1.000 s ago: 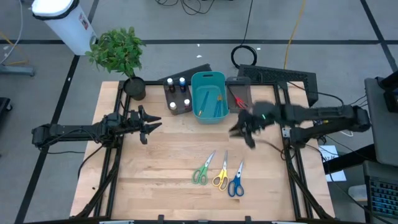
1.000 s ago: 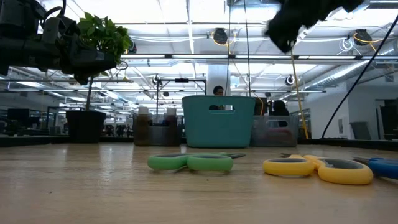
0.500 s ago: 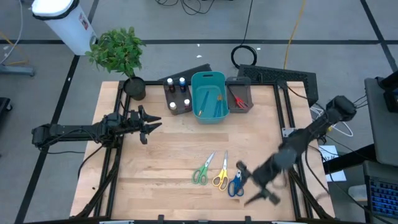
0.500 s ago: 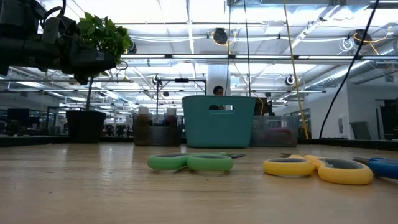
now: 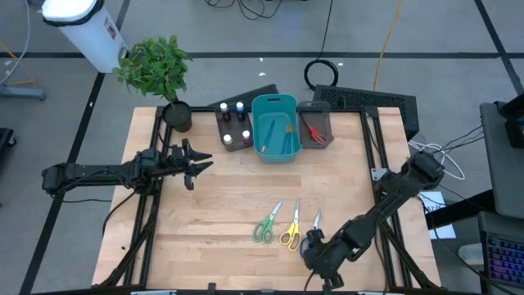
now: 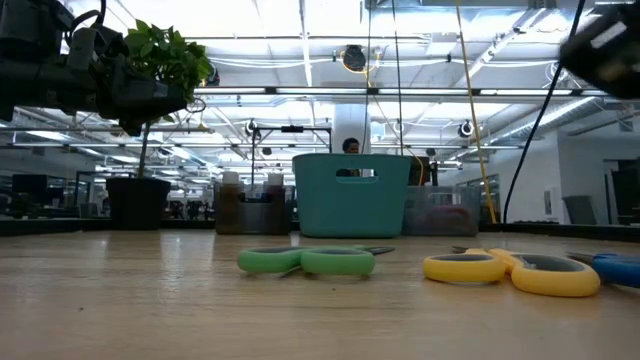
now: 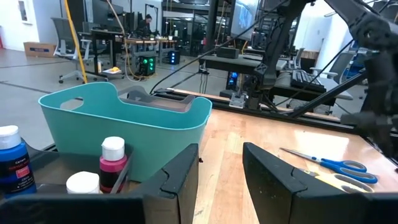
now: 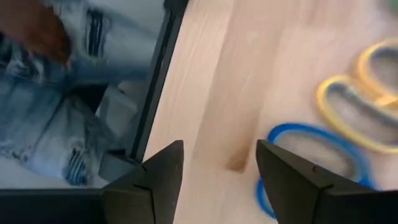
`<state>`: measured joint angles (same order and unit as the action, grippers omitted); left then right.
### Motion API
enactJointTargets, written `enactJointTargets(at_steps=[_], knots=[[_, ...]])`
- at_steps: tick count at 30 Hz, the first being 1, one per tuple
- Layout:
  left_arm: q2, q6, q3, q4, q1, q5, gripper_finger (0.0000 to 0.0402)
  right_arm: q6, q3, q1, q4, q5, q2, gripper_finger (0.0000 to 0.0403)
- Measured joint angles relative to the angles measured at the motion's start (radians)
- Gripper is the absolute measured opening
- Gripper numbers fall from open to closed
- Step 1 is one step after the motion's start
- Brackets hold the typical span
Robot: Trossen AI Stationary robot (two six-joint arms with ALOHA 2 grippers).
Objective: Pick & Place Paint Supplies
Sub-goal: Put the blue scissor into the right black bin
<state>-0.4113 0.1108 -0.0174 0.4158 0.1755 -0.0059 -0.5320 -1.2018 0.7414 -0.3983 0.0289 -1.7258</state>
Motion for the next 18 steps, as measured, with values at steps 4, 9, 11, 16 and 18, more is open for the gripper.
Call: enactJointTargets(at_steps=[4,9,11,16,18], knots=[[0.0,0.0,0.0,0.0,0.0,0.0,0.0131,-0.006,0.0,-0.008,-0.01,0.028,-0.055,0.0181],[0.0,0.0,0.0,0.0,0.0,0.0,0.0131,-0.007,-0.001,-0.036,-0.13,0.026,-0.073,0.0169],[0.0,0.0,0.0,0.0,0.0,0.0,0.0131,-0.01,0.008,-0.048,-0.145,0.028,-0.072,0.0166],[0.0,0.0,0.0,0.0,0.0,0.0,0.0131,-0.021,0.039,-0.06,-0.144,0.026,-0.072,0.0164],[0.0,-0.001,0.0,0.0,0.0,0.0,0.0131,-0.036,0.059,-0.065,-0.14,0.022,-0.072,0.0164]])
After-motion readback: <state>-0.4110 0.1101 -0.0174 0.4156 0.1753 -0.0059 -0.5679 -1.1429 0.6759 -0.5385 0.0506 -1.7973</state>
